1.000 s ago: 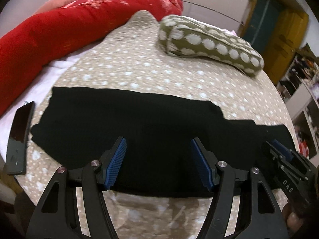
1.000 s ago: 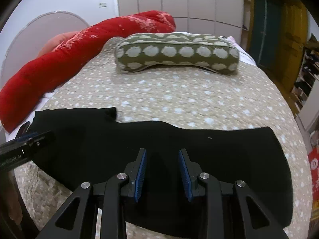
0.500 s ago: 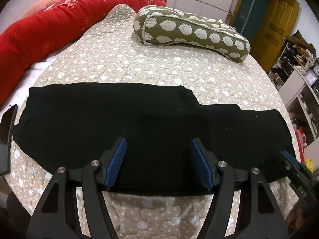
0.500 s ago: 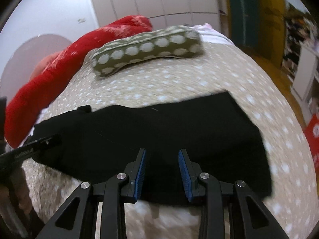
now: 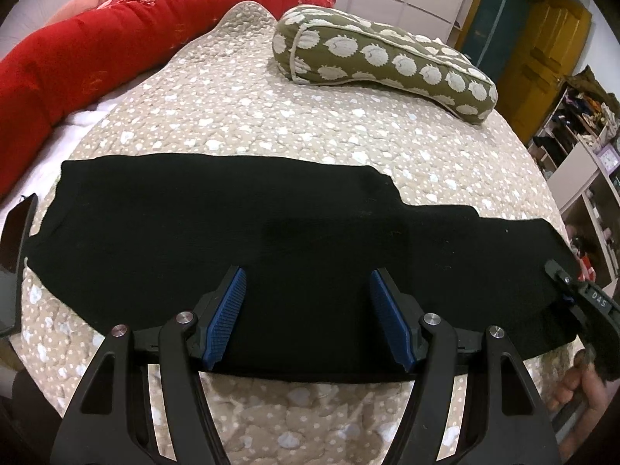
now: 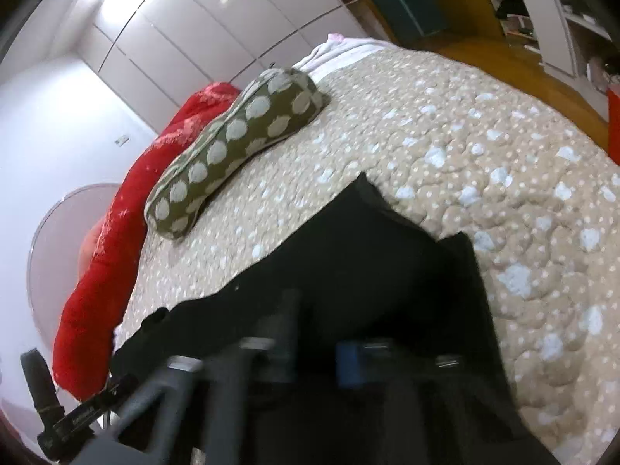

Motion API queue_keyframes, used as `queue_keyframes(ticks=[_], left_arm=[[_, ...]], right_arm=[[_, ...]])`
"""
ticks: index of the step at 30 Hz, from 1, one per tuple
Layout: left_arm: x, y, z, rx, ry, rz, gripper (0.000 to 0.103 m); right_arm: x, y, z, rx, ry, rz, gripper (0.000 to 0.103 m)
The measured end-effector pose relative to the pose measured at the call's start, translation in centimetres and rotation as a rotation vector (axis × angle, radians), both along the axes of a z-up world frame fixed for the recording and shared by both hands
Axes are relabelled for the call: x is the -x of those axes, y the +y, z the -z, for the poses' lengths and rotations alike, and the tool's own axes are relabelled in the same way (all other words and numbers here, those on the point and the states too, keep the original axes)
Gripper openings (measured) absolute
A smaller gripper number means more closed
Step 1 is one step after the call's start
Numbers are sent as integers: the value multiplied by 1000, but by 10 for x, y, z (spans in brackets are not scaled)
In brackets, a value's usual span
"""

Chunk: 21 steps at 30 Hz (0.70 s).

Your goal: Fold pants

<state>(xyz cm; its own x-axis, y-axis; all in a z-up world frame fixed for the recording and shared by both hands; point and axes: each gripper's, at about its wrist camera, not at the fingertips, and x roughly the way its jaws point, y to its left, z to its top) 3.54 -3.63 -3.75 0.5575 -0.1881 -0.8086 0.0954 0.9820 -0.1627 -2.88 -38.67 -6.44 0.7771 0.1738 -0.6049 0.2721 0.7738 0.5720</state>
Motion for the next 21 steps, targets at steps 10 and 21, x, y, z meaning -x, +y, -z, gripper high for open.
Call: queue_keyframes(ticks=[10, 21], left_arm=[[1, 8, 3, 23, 14, -16, 67], [11, 9, -3, 8, -14, -3, 67]], right_arm=[[48, 16, -7, 191, 87, -48, 7], [74, 4, -56, 285, 13, 57, 15]])
